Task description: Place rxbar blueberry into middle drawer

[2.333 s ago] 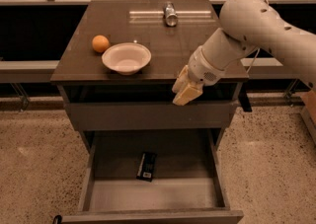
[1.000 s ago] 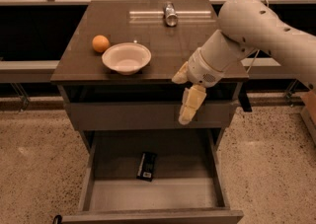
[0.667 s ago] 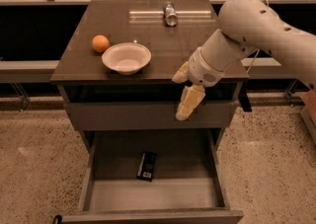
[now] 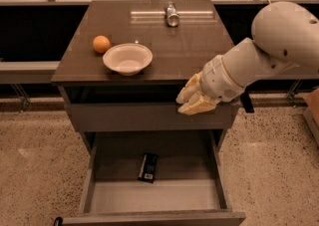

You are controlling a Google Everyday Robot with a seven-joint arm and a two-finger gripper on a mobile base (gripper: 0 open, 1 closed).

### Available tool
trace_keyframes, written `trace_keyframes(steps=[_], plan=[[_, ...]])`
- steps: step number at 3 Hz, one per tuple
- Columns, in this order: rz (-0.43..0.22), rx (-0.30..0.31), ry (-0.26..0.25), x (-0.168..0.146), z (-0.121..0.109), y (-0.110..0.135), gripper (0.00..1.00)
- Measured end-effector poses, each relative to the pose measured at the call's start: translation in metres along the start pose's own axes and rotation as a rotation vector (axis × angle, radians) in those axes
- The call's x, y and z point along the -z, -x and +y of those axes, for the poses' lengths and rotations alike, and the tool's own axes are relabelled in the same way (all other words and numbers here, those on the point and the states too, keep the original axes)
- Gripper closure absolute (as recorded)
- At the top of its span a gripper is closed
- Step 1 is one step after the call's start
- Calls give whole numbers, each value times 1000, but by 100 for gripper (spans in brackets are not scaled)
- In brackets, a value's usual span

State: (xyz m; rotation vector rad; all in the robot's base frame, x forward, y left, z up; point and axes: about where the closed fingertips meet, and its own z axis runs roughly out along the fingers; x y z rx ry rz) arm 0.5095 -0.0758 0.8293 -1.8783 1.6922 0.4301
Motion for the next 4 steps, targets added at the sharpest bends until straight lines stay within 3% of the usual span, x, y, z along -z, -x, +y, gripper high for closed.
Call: trace_keyframes(steps=[1, 3, 4], plan=[[-1, 5, 0, 0, 1, -1, 45], [-1, 9, 5, -2, 2, 1, 0], [-1, 9, 5, -2, 2, 1, 0]])
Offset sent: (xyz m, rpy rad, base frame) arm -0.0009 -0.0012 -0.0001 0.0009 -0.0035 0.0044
